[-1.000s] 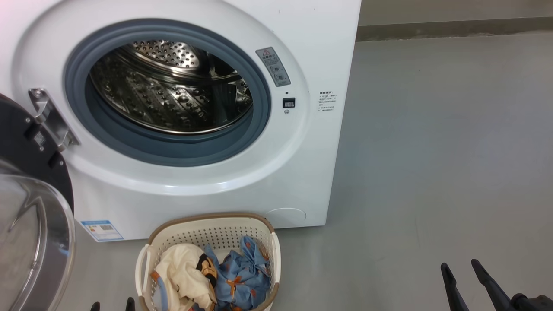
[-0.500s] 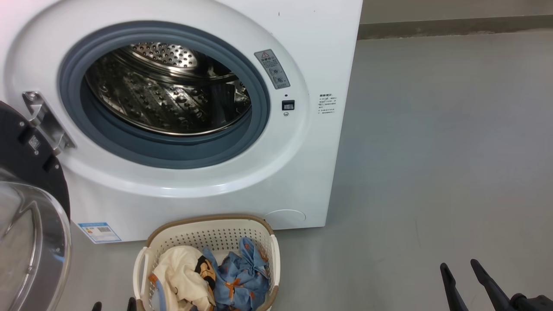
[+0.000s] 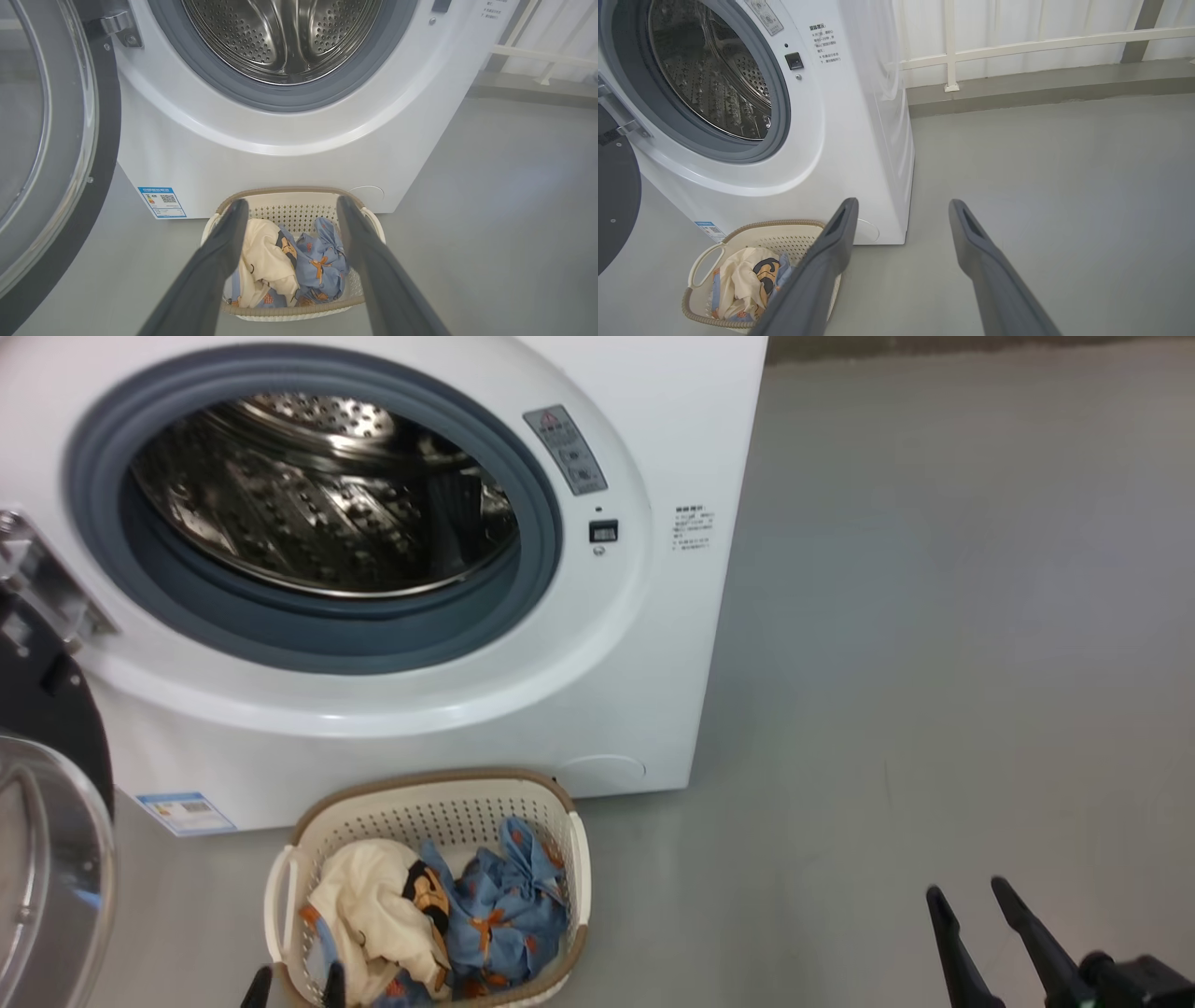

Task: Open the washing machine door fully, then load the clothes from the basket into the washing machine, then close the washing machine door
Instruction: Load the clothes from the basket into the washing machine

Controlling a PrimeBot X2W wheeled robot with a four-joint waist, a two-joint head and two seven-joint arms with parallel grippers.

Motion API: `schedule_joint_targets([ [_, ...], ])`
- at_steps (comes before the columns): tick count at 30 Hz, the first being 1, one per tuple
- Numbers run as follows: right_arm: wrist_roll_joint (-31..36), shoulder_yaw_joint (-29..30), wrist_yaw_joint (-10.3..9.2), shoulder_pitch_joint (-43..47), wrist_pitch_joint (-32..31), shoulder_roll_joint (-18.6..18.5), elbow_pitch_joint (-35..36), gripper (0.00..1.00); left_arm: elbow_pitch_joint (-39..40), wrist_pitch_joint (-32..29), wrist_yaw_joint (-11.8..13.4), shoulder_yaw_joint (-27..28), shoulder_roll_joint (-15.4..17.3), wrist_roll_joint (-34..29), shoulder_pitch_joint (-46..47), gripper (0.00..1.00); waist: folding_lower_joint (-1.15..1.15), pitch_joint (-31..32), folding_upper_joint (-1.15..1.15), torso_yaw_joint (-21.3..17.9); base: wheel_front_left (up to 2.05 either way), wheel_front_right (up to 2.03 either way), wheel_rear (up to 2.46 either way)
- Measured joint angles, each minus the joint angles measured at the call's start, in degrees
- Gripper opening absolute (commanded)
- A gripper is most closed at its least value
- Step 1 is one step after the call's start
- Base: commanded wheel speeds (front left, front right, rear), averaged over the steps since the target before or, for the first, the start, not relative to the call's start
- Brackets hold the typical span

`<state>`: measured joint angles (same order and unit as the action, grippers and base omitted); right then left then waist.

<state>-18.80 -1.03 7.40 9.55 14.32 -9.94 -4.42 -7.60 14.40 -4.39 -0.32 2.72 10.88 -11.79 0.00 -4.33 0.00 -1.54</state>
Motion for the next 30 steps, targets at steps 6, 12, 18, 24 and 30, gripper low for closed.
schedule_joint_targets([
  [6, 0.0, -0.6, 0.00, -3.3, 0.0, 1.2, 0.1, 1.00, -5.9, 0.0, -0.4, -2.5, 0.0, 0.0, 7.0, 1.00, 0.00, -3.9, 0.00, -1.0, 0.00, 0.00, 0.00],
  [12, 0.0, -2.2, 0.00, -7.1, 0.0, 2.8, 0.0, 1.00, -13.9, 0.1, -0.5, -3.0, 0.4, -0.4, 15.1, 1.00, 0.00, -8.8, 0.00, -2.5, 0.00, 0.00, 0.00],
  [18, 0.0, -3.5, 0.00, -10.8, 0.0, 3.5, -0.3, 1.00, -22.4, -2.6, -0.3, -2.7, 1.8, -0.5, 22.7, 1.00, 0.00, -13.8, 0.00, -4.6, 0.00, 0.00, 0.00],
  [24, 0.0, -3.9, 0.00, -12.5, 0.0, 4.3, -0.4, 1.00, -29.7, -5.8, 1.2, -0.5, 1.8, 1.4, 29.4, 1.00, 0.00, -17.9, 0.00, -6.7, 0.00, 0.00, 0.00],
  [30, 0.0, -4.0, 0.00, -14.6, 0.0, 4.5, -0.2, 1.00, -37.2, -9.0, 2.2, 1.6, 2.0, 4.2, 35.7, 1.00, 0.00, -21.7, 0.00, -8.3, 0.00, 0.00, 0.00],
])
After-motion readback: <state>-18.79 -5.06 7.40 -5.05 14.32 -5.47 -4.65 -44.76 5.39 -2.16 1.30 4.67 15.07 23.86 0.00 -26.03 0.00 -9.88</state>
